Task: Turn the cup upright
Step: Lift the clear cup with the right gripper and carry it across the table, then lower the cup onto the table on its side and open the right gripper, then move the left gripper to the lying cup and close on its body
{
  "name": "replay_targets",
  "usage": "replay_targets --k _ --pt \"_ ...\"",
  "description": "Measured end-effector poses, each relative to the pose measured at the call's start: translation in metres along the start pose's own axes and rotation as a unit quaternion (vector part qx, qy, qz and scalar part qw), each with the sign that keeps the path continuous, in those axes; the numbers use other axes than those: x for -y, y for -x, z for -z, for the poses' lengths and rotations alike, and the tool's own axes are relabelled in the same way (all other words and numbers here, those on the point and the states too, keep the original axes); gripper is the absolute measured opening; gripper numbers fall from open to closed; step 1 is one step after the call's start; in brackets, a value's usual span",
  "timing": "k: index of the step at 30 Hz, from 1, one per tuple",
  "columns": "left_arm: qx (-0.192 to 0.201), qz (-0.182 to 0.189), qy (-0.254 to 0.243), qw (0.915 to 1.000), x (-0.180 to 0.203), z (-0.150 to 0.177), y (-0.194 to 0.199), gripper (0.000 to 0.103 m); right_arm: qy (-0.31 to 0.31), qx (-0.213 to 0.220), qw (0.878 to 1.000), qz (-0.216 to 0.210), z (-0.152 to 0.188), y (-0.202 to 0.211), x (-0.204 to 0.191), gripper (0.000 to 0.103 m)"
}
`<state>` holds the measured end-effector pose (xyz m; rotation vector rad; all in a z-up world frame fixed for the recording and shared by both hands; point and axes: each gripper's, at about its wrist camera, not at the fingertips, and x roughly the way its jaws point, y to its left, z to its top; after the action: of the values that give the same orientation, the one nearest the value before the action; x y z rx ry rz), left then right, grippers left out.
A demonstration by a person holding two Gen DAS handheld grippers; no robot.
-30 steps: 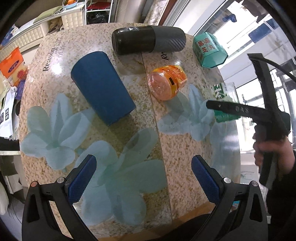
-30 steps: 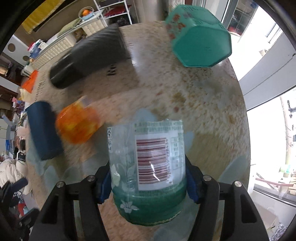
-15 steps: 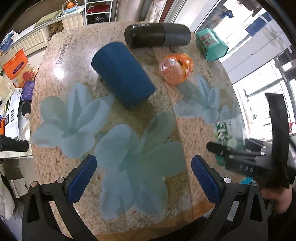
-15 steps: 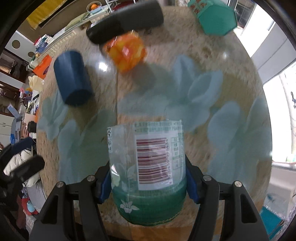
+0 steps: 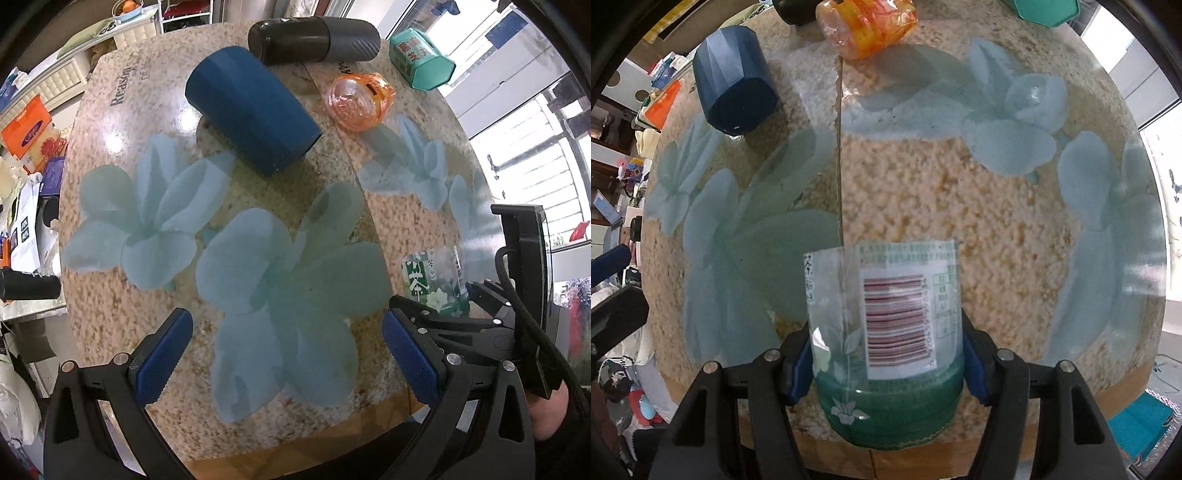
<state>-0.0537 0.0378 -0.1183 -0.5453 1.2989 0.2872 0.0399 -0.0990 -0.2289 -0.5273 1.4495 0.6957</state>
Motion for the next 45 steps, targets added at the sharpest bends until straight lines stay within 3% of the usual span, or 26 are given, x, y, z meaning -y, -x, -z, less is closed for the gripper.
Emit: replay_targets --k 5,7,12,20,32,35,45 --pt "0.001 0.000 -0.001 1.0000 -0.002 -0.001 0.001 0.103 -0.001 0.001 1.000 0.005 0.008 0.003 -0.002 0.067" --pt "0.000 0.000 -0.002 1.0000 -0.003 -0.001 0.001 0.103 -0.007 -0.001 1.000 0.003 0.010 0.003 -0.002 0.080" --pt "-0.005 0.000 -0.004 1.0000 -0.003 0.000 0.001 0.103 -0.015 0.000 1.000 -0.001 0.009 0.005 0.000 0.097" --pt "0.001 0.004 -0.007 1.0000 -0.001 0.004 0.010 0.103 -0.015 0.012 1.000 -0.002 0.013 0.019 0.006 0.097" --pt "0.009 0.032 0.000 0.9994 0.024 -0.006 0.042 0.103 -0.039 0.077 0.996 -0.026 0.034 0.099 0.053 0.097" --pt "-0.005 0.032 -0.007 0.9994 0.040 -0.010 0.040 0.103 -0.047 0.084 0.995 -0.028 0.039 0.107 0.070 0.097" --pt "-0.070 0.020 0.035 0.9968 0.080 -0.019 0.000 0.103 -0.075 0.071 0.994 -0.036 0.052 0.117 0.132 0.097"
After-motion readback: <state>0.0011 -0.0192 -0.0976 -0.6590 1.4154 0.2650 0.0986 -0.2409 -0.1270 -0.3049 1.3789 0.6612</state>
